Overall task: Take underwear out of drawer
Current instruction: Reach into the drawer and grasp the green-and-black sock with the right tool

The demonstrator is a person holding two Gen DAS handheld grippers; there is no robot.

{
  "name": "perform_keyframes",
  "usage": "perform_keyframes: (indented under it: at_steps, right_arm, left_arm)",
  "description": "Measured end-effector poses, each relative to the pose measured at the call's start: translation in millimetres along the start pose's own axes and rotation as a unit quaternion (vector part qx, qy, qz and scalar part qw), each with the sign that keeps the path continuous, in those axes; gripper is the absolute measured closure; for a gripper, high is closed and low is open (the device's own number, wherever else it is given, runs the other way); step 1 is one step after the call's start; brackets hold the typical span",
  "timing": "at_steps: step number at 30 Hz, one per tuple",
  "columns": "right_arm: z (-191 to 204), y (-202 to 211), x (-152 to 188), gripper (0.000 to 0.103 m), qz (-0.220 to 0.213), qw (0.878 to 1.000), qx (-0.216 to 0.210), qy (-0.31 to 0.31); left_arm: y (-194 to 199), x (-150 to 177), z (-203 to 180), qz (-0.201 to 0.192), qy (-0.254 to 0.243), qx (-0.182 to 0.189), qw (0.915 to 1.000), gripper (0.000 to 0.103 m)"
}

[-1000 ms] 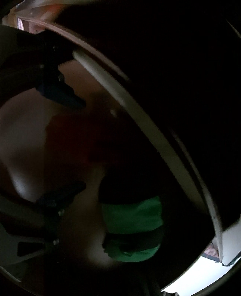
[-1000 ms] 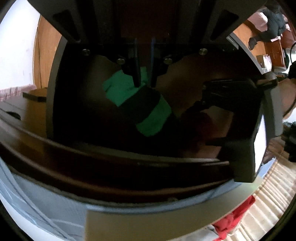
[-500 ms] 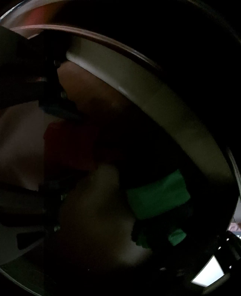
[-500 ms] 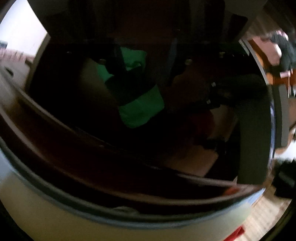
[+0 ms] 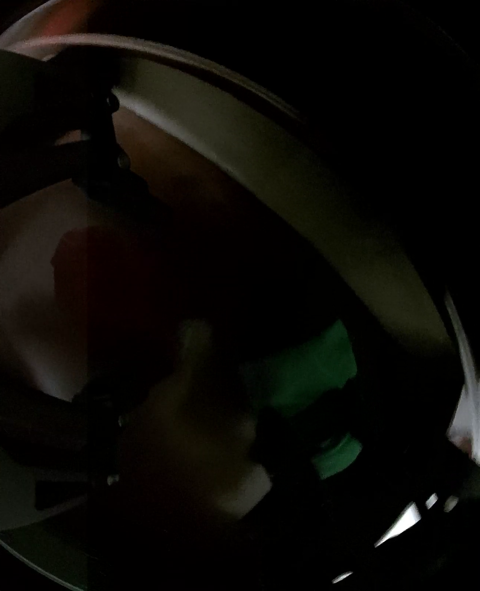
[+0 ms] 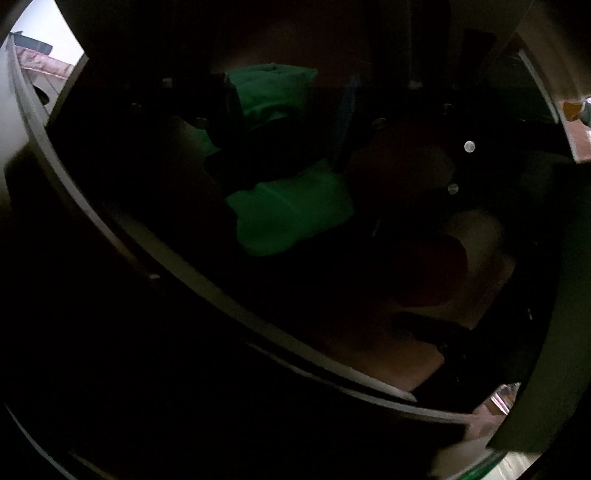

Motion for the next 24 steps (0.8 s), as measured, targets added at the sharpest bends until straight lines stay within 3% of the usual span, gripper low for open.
perform_keyframes:
  at_steps: [1,2,3,6,12,15,19,24]
  right_arm:
    - [0.3,0.1,0.3,0.057,0.004,1.0,0.005,0.002]
    - [0.3,0.1,0.9,0.061,0.012,1.0,0.013,0.003]
    - [-0.6,0.3,1.7,0.076,0.019,1.0,0.022,0.002]
    - [-8.8,6.1,4.2,0.081,0.022,0.998,0.017,-0.058]
    - [-14.1,34.0,16.5,0.092,0.009,0.982,-0.045,-0.183]
    - [-11.9,52.9,20.8,0.097,-0.012,0.968,-0.082,-0.238]
    - [-11.7,67.4,26.2,0.097,-0.035,0.948,-0.116,-0.295]
    - [-8.5,58.5,38.3,0.097,-0.037,0.949,-0.116,-0.292]
  left_arm:
    - [-0.9,-0.2,1.1,0.0,0.013,0.011,0.9998,0.04]
    - [-1.3,-0.5,0.8,-0.003,0.023,0.029,0.9993,0.054]
    - [-1.1,-0.8,-0.7,-0.005,0.024,0.038,0.999,0.066]
    - [-1.1,1.0,-0.4,-0.001,0.031,0.044,0.9986,0.082]
    - [13.3,3.3,7.7,0.0,0.059,0.075,0.9955,0.087]
    - [24.5,-1.8,19.1,-0.008,0.076,0.081,0.9938,0.087]
    - [47.7,-4.7,21.7,-0.022,0.106,0.086,0.9904,0.087]
    - [53.1,8.3,31.7,-0.01,0.097,0.074,0.9925,0.087]
Point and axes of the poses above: each gripper's, at about its wrist camera, not at the fingertips, and y roughly against the way its jaws point, z to its left, x to its underside, the point moved 7 cm from there along -y, roughly the way its jaws point, and after that the axes turned 10 degrees about -z, right-handed, at the moved point
